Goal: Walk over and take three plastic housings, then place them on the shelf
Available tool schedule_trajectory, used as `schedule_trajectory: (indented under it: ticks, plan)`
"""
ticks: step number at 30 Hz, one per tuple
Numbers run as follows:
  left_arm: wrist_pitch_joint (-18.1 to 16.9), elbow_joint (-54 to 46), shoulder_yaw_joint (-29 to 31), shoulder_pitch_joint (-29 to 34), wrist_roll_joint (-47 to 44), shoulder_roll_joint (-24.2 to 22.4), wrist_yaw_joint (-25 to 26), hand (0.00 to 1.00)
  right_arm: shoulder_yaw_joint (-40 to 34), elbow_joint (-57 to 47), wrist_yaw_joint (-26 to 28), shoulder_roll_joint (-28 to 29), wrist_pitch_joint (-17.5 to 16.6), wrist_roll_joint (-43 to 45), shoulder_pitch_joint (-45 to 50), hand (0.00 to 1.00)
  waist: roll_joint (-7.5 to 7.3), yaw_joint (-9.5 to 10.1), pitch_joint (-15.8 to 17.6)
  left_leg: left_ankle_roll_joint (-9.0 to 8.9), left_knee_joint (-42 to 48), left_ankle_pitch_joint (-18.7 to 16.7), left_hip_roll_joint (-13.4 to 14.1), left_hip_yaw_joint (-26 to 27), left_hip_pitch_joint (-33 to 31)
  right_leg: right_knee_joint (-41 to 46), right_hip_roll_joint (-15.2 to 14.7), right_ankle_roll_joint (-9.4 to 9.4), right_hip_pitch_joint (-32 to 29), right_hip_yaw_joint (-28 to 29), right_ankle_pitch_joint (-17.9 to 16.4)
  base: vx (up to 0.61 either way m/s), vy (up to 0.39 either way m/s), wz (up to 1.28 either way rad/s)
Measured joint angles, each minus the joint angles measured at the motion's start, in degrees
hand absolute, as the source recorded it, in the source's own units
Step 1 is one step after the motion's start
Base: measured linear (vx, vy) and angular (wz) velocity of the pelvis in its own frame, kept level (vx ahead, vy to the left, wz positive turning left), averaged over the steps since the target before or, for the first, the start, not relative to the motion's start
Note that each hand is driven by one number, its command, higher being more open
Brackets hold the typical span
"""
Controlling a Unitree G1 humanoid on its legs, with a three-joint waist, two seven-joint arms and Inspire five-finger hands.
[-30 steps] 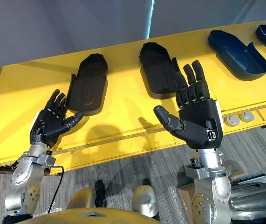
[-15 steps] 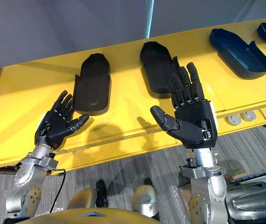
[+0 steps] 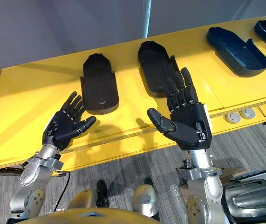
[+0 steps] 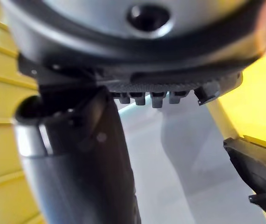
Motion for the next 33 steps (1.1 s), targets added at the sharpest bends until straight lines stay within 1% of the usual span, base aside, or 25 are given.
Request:
schedule_trajectory:
  ticks: [2,3,8,12,14,16,19,22,23,29,33]
  plan:
    - [-0.07,0.00,-0.39,-0.14,2.45,0.00,2.32,1.00,0.74,0.07,0.00,0.00,0.06,-0.01,0.08,1.00,-0.10,-0.19,-0.43,-0.02,-0.16,0.05,-0.03,0.08,0.00,-0.09,-0.01,0.07,-0.03,0.08,0.05,0.00,0.000,0.00]
    - [-0.46,0.00,-1.13,-0.41,5.02,-0.01,4.45,1.00,0.97,0.07,0.00,0.00,0.06,0.00,0.09,1.00,-0.22,-0.19,-0.53,-0.03,-0.17,0.06,-0.01,0.11,0.00,-0.11,0.00,0.12,-0.03,0.13,0.08,0.00,0.000,0.00]
    - [-0.66,0.02,-1.68,-1.78,13.53,-0.06,9.99,1.00,1.70,0.51,0.03,0.00,0.11,0.02,0.08,1.00,-0.79,-0.19,-0.80,0.00,-0.16,0.11,-0.03,0.14,-0.01,-0.13,0.00,0.18,-0.05,0.20,0.15,0.00,0.000,0.00]
    - [-0.66,0.04,-1.73,-2.87,16.68,-0.38,14.44,1.00,1.83,2.08,0.05,0.02,0.12,0.07,0.09,1.00,-1.02,-0.26,-0.88,0.05,-0.13,0.15,-0.04,0.16,0.08,-0.13,0.00,0.20,-0.06,0.30,0.19,0.00,0.000,0.00]
    - [-0.66,0.06,-1.64,-2.95,20.21,-0.98,18.83,1.00,2.04,2.15,0.05,0.05,0.16,0.96,0.13,1.00,-1.06,-0.36,-0.90,0.05,-0.15,0.14,-0.04,0.26,0.16,-0.13,0.00,0.20,-0.05,0.33,0.20,0.00,0.000,0.00]
    - [-0.66,0.15,-1.59,-2.97,22.55,-1.20,22.10,1.00,2.32,2.15,0.07,0.20,0.16,0.99,0.20,1.00,-1.23,-0.37,-0.99,0.05,-0.18,0.15,-0.02,0.31,0.21,-0.12,0.01,0.20,-0.05,0.36,0.21,0.00,0.000,0.00]
    - [-0.75,0.60,-1.04,-3.25,22.62,-1.81,25.94,1.00,3.03,2.15,0.10,1.82,0.15,1.00,0.44,1.00,-1.66,-0.31,-1.23,0.04,-0.18,0.15,-0.02,0.34,0.26,-0.12,0.01,0.20,-0.02,0.40,0.23,0.00,0.000,0.00]
    - [-0.75,0.65,-0.93,-3.31,23.19,-1.98,28.13,1.00,3.92,2.15,0.45,2.10,0.15,1.00,0.69,1.00,-2.03,-0.30,-1.29,0.05,-0.17,0.15,-0.06,0.44,0.29,-0.13,-0.02,0.25,-0.02,0.51,0.30,0.00,0.000,0.00]
    - [-0.75,0.69,-0.93,-3.33,24.68,-2.02,28.87,1.00,3.93,2.15,0.72,2.20,0.15,1.00,0.69,1.00,-2.12,-0.30,-1.29,0.07,-0.17,0.16,-0.08,0.44,0.29,-0.13,-0.03,0.27,-0.02,0.52,0.32,0.00,0.000,0.00]
    - [-1.60,3.53,-0.69,-5.38,24.77,-3.11,31.43,1.00,3.97,2.17,0.76,2.22,0.14,1.00,0.94,1.00,-2.18,-0.33,-1.28,0.10,-0.18,0.19,-0.05,0.67,0.49,-0.13,-0.03,0.32,0.00,0.70,0.40,0.00,0.000,-0.01]
    - [-1.82,4.32,-0.69,-5.73,24.93,-3.31,32.64,1.00,3.89,2.98,0.88,2.22,0.12,1.02,1.35,1.00,-2.25,-0.76,-1.24,0.09,-0.19,0.17,0.03,0.93,0.72,-0.13,0.00,0.31,0.01,0.89,0.42,0.00,0.000,-0.03]
